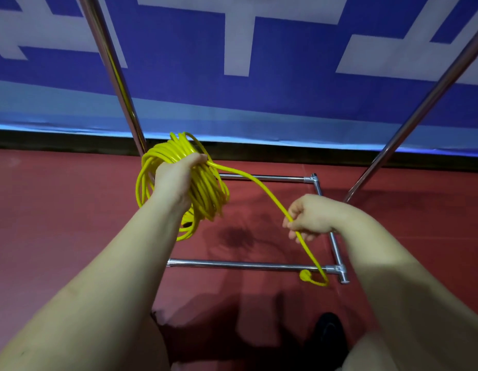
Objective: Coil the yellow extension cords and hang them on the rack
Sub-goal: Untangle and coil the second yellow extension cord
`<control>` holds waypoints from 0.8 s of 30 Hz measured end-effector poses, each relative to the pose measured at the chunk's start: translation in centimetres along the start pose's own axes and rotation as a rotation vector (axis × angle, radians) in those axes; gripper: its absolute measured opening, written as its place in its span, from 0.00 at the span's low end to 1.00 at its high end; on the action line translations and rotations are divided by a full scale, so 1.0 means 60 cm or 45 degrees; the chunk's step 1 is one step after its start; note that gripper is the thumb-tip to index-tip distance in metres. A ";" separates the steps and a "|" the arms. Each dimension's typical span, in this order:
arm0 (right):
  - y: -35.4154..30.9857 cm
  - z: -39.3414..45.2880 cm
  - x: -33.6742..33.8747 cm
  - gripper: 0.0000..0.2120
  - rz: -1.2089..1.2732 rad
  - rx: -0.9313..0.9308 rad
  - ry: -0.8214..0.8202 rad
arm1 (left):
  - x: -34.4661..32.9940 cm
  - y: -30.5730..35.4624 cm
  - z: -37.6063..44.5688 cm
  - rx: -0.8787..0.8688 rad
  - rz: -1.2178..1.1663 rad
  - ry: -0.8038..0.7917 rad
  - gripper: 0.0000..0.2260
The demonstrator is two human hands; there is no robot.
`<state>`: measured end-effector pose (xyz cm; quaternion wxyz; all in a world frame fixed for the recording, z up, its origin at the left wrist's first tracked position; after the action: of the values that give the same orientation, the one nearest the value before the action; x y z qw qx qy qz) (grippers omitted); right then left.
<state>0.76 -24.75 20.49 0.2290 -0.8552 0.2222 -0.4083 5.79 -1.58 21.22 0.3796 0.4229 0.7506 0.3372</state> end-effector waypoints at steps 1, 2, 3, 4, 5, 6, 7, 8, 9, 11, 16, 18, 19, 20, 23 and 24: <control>0.000 -0.002 0.005 0.06 0.103 -0.009 0.069 | -0.002 0.000 -0.003 -0.041 0.017 0.011 0.05; -0.001 -0.003 0.010 0.06 0.233 -0.017 0.143 | -0.003 0.001 -0.005 -0.071 0.024 0.014 0.06; -0.003 -0.005 0.016 0.05 0.387 -0.021 0.217 | -0.002 0.002 -0.005 -0.104 0.030 0.022 0.07; -0.006 -0.007 0.022 0.04 0.553 -0.023 0.285 | -0.002 0.003 -0.004 -0.146 0.043 0.031 0.09; -0.009 -0.008 0.027 0.04 0.718 -0.022 0.350 | -0.001 0.002 -0.003 -0.190 0.071 0.043 0.09; -0.012 -0.009 0.032 0.04 0.865 -0.017 0.413 | -0.001 0.001 -0.003 -0.230 0.107 0.052 0.10; -0.015 -0.010 0.035 0.04 0.992 -0.008 0.470 | -0.002 0.000 -0.005 -0.265 0.152 0.054 0.10; -0.019 -0.010 0.037 0.05 1.113 0.004 0.520 | -0.003 -0.003 -0.006 -0.293 0.196 0.053 0.09; -0.022 -0.009 0.038 0.05 1.235 0.015 0.561 | -0.004 -0.006 -0.007 -0.315 0.238 0.051 0.08; -0.028 -0.007 0.042 0.07 1.457 0.022 0.627 | -0.004 -0.013 -0.003 -0.345 0.315 0.052 0.07; -0.032 0.002 0.050 0.10 1.914 0.006 0.767 | -0.016 -0.032 -0.003 -0.424 0.529 -0.008 0.12; -0.029 0.011 0.048 0.10 2.114 -0.046 0.814 | -0.025 -0.039 -0.013 -0.438 0.598 -0.137 0.13; -0.029 0.016 0.046 0.09 2.199 -0.071 0.826 | -0.028 -0.041 -0.018 -0.432 0.646 -0.206 0.12; -0.029 0.021 0.044 0.09 2.255 -0.093 0.841 | -0.030 -0.045 -0.018 -0.404 0.694 -0.276 0.11; -0.032 0.033 0.040 0.09 2.295 -0.138 0.908 | -0.033 -0.053 -0.026 -0.278 0.745 -0.485 0.10; -0.033 0.035 0.038 0.09 2.302 -0.152 0.933 | -0.035 -0.056 -0.031 -0.235 0.741 -0.536 0.10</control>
<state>4.15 -24.02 21.82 0.3290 -0.1926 0.8719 -0.3074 3.69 -5.20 19.96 0.4503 0.6428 0.4709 0.4030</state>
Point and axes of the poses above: each hand's wrist, its own z-axis towards the middle knuckle, its own x-axis out of the back of the hand, y = z × x, the point moved 1 cm from there along z, towards the middle knuckle, and after that the axes turned 9 degrees about x, right-handed, at the moved point
